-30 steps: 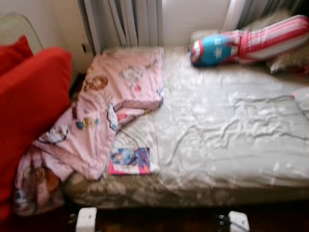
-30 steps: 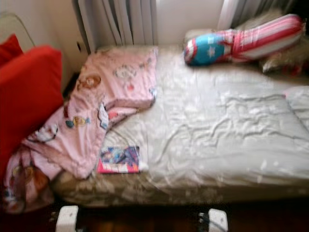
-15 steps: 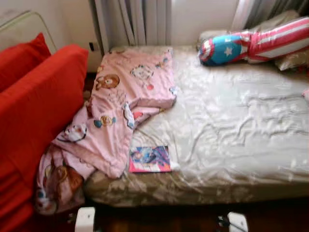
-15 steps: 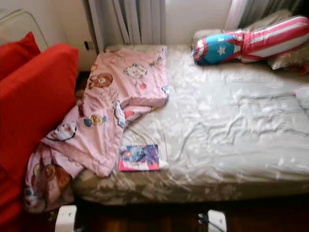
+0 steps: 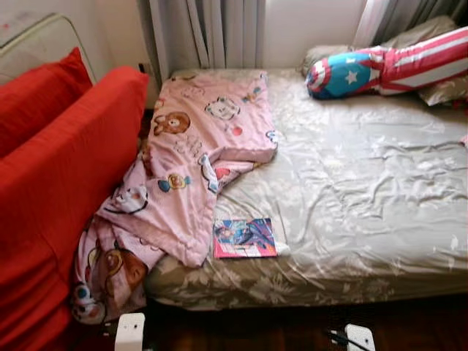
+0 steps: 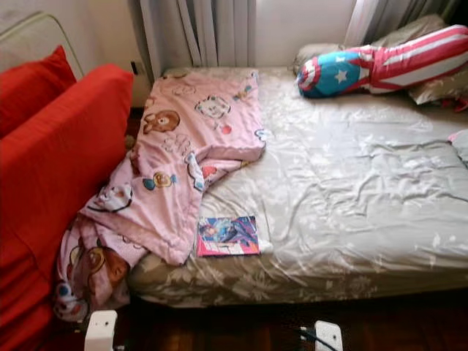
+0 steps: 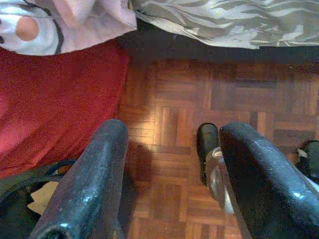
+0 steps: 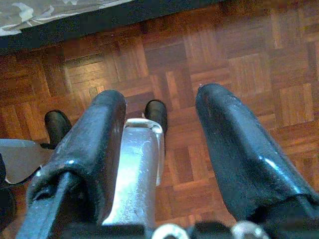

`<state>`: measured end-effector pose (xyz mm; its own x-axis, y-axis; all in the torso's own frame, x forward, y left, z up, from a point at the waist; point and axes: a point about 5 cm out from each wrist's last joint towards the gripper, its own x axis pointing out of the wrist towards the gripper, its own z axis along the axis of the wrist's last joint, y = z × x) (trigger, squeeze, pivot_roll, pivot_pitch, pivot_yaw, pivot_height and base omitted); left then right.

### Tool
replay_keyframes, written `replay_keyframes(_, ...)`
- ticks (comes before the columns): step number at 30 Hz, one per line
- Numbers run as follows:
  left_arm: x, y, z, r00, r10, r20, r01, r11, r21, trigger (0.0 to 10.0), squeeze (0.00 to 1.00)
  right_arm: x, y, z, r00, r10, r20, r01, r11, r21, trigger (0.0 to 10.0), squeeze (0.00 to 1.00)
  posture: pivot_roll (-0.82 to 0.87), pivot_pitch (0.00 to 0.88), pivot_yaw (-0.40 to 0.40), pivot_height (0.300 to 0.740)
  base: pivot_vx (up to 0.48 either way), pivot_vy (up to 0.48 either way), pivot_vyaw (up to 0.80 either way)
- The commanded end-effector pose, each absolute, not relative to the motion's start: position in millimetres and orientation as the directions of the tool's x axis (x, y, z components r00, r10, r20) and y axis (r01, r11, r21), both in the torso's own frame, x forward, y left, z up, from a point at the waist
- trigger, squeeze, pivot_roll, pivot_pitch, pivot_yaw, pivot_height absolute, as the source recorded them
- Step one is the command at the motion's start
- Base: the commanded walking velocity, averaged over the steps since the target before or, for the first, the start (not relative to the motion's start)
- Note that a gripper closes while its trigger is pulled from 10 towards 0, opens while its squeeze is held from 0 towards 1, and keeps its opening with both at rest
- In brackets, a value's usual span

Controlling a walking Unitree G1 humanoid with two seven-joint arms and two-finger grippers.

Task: Clean up the room

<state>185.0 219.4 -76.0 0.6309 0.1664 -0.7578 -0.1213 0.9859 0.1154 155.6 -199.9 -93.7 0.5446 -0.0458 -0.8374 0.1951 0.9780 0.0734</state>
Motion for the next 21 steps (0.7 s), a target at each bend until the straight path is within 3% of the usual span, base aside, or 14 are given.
replay_keyframes(1, 180.2, 218.2, -78.9, 0.615, 0.158, -0.772, -0.12, 0.987, 0.106, 10.0, 0.0, 153.0, -204.2, -94.1, 0.538, -0.059, -0.841, 0.207, 0.976, 0.064, 10.0, 0.0, 0.0, 0.077, -0.005, 0.74, 0.0, 0.0, 0.0)
replay_keyframes(10, 179.8, 216.5, -79.5, 0.614, 0.152, -0.775, -0.115, 0.988, 0.104, 10.0, 0.0, 153.9, -205.6, -93.2, 0.549, -0.051, -0.834, 0.187, 0.98, 0.063, 10.0, 0.0, 0.0, 0.073, -0.012, 0.74, 0.0, 0.0, 0.0)
replay_keyframes(21, 178.8, 214.9, -80.2, 0.615, 0.149, -0.775, -0.116, 0.988, 0.098, 10.0, 0.0, 152.6, -207.2, -93.5, 0.542, -0.051, -0.839, 0.169, 0.984, 0.049, 10.0, 0.0, -0.01, 0.063, -0.018, 0.74, 0.0, 0.0, 0.79)
